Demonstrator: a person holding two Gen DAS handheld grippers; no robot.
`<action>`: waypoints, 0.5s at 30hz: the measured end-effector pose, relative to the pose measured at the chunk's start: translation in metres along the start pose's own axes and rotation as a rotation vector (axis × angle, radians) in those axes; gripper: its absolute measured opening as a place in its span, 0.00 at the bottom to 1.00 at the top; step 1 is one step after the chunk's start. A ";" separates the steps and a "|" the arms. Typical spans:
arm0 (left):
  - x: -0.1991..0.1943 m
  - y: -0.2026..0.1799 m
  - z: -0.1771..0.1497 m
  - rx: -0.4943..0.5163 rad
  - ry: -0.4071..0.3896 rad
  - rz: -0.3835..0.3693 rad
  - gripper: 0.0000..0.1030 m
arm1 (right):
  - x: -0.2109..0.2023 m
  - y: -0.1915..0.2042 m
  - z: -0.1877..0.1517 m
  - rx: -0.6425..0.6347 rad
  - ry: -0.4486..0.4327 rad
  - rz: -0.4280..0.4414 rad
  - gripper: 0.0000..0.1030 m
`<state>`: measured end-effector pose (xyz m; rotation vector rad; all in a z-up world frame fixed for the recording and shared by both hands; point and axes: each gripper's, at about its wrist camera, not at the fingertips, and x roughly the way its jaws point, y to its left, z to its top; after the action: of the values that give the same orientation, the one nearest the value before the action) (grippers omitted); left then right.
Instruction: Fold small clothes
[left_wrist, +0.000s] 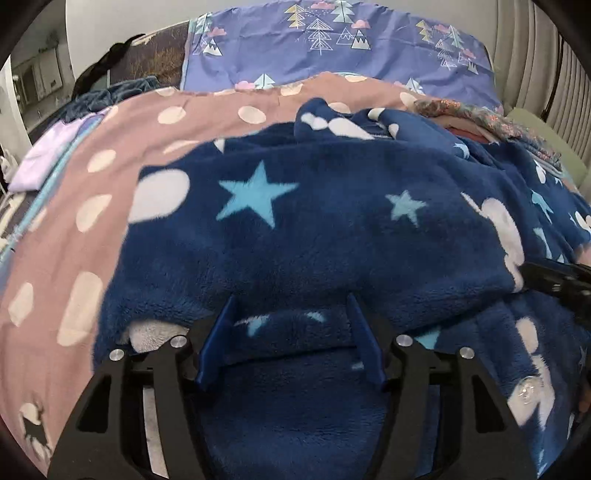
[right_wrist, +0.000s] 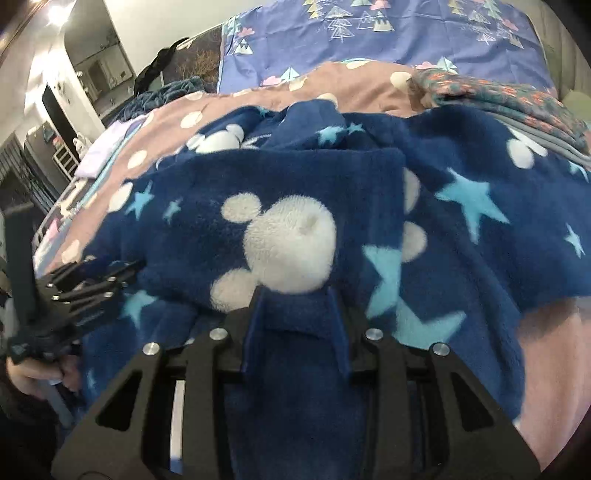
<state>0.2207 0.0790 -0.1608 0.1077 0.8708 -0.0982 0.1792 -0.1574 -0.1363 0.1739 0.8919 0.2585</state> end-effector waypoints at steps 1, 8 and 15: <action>0.000 0.000 -0.001 0.005 0.000 0.000 0.61 | -0.010 -0.007 0.001 0.030 -0.005 0.017 0.33; -0.001 0.001 -0.002 -0.006 -0.015 -0.010 0.61 | -0.108 -0.146 0.015 0.371 -0.237 -0.159 0.46; -0.002 0.004 -0.005 -0.005 -0.026 -0.007 0.61 | -0.171 -0.299 -0.027 0.968 -0.373 -0.258 0.52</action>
<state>0.2161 0.0834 -0.1623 0.0981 0.8454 -0.1036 0.0999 -0.4914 -0.1027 0.9635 0.5949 -0.4586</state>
